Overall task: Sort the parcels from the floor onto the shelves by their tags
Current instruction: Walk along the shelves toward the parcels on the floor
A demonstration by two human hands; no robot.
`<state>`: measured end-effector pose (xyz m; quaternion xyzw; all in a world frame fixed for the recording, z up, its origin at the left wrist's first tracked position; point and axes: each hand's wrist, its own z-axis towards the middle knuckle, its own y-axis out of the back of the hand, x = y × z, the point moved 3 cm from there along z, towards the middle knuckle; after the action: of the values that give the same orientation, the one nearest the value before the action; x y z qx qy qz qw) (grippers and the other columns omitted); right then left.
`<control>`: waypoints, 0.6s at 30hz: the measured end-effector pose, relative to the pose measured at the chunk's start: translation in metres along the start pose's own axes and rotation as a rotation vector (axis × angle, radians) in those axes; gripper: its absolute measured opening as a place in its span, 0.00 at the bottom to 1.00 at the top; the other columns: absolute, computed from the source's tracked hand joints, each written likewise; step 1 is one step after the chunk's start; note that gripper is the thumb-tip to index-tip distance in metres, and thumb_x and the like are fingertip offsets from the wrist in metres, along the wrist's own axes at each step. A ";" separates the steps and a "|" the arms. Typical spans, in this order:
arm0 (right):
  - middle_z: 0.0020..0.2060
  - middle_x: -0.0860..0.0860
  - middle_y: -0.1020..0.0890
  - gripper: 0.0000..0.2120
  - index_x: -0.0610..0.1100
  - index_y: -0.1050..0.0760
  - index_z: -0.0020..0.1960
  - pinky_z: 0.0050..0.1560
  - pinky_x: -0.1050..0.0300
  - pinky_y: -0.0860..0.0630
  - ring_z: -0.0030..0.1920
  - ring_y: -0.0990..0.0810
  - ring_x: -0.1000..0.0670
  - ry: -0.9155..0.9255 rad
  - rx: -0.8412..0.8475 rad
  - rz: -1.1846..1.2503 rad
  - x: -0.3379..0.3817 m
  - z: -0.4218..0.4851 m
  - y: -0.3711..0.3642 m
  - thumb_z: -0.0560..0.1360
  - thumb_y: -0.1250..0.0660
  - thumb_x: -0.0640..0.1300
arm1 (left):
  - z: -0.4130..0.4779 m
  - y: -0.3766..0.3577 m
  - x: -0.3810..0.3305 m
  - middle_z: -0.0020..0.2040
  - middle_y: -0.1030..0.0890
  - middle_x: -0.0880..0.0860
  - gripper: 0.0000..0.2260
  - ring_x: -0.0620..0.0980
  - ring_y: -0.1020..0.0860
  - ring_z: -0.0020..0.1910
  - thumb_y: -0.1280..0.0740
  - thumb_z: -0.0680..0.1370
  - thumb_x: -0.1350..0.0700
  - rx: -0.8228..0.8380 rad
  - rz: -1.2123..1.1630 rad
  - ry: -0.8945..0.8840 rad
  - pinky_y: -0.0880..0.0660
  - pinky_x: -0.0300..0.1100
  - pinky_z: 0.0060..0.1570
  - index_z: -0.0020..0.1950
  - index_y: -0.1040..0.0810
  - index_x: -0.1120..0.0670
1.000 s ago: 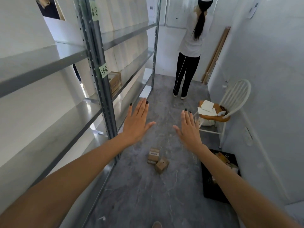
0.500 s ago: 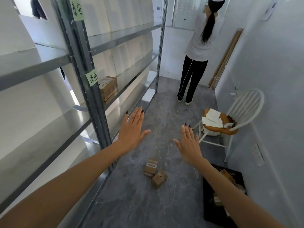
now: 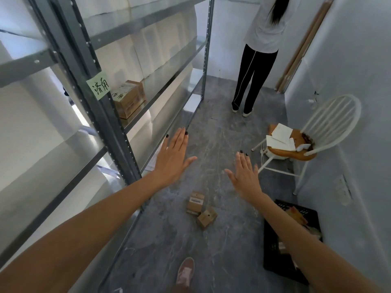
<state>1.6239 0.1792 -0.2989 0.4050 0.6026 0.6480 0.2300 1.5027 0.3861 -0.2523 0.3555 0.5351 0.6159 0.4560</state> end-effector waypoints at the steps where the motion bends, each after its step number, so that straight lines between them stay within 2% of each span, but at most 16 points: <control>1: 0.78 0.46 0.53 0.38 0.42 0.58 0.77 0.74 0.39 0.56 0.77 0.57 0.44 -0.005 0.008 -0.001 0.000 0.007 -0.002 0.77 0.54 0.64 | 0.008 -0.005 0.003 0.79 0.57 0.54 0.37 0.50 0.59 0.77 0.53 0.77 0.35 0.012 -0.007 -0.001 0.51 0.55 0.76 0.77 0.56 0.57; 5: 0.78 0.46 0.53 0.36 0.42 0.58 0.77 0.74 0.38 0.55 0.77 0.56 0.44 -0.022 0.037 -0.030 0.001 0.033 -0.012 0.78 0.52 0.62 | 0.032 -0.024 0.013 0.79 0.57 0.55 0.37 0.51 0.59 0.77 0.54 0.77 0.35 0.056 -0.025 0.002 0.51 0.56 0.75 0.77 0.56 0.58; 10: 0.78 0.45 0.52 0.35 0.41 0.57 0.77 0.73 0.37 0.54 0.77 0.55 0.44 -0.049 0.076 -0.018 0.006 0.062 -0.029 0.79 0.51 0.59 | 0.052 -0.050 0.022 0.79 0.59 0.54 0.36 0.50 0.60 0.77 0.52 0.78 0.37 0.111 -0.075 -0.009 0.59 0.52 0.74 0.77 0.57 0.58; 18: 0.78 0.45 0.51 0.34 0.41 0.56 0.77 0.74 0.39 0.53 0.77 0.55 0.45 -0.101 0.197 0.041 0.001 0.095 -0.062 0.79 0.51 0.59 | 0.084 -0.095 0.036 0.79 0.57 0.55 0.35 0.53 0.57 0.78 0.51 0.78 0.37 0.225 -0.139 0.010 0.53 0.54 0.76 0.77 0.56 0.58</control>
<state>1.6878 0.2470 -0.3635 0.4702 0.6427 0.5688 0.2057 1.5860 0.4489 -0.3329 0.3633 0.6265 0.5206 0.4521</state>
